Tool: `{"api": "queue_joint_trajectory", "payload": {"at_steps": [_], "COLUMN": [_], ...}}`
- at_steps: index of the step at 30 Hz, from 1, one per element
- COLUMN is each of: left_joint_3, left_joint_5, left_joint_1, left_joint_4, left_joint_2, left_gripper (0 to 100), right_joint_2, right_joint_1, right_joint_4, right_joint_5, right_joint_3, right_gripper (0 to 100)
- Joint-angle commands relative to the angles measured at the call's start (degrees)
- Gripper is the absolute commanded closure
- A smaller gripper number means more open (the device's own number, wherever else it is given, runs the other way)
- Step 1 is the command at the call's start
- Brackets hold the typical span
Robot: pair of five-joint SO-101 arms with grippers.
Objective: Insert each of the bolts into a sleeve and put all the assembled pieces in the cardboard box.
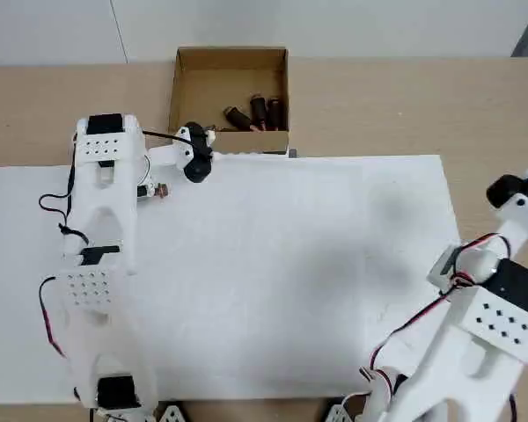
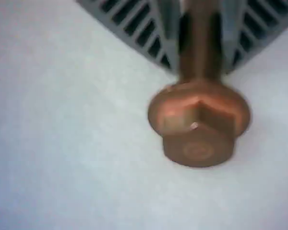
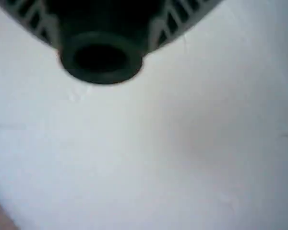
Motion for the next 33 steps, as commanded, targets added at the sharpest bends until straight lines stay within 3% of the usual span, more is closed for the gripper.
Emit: {"api": "queue_joint_trajectory", "payload": {"at_steps": [1, 4, 9, 19, 24, 30, 33], "left_joint_3": [-3.4, -9.9, -14.6, -7.0, 0.7, 12.1, 17.7], "left_joint_5": [-16.6, -16.4, -11.0, 2.1, 16.0, 44.4, 46.4], "left_joint_1": [2.7, 3.3, 4.5, 9.2, 14.5, 22.4, 25.9], "left_joint_4": [4.9, 11.5, 11.2, 11.2, 11.2, 11.1, 11.1], "left_joint_2": [-0.4, -0.4, -3.1, -21.3, -33.3, -47.8, -54.0], "left_gripper": [100, 100, 100, 100, 100, 100, 100], "right_joint_2": [-1.1, -1.2, -1.3, -1.3, -1.3, -2.6, -6.2], "right_joint_1": [0.0, 0.0, 0.0, 0.0, -1.5, -2.2, -3.6], "right_joint_4": [-0.4, -0.4, -0.3, 6.5, 10.8, 11.6, 11.2], "right_joint_5": [-0.4, -0.4, -0.4, -0.1, 4.7, 5.5, 6.4], "right_joint_3": [-0.3, -0.3, -0.6, -6.9, -10.8, -13.9, -13.9], "right_gripper": [99.5, 99.5, 99.5, 99.5, 99.5, 99.5, 99.5]}}
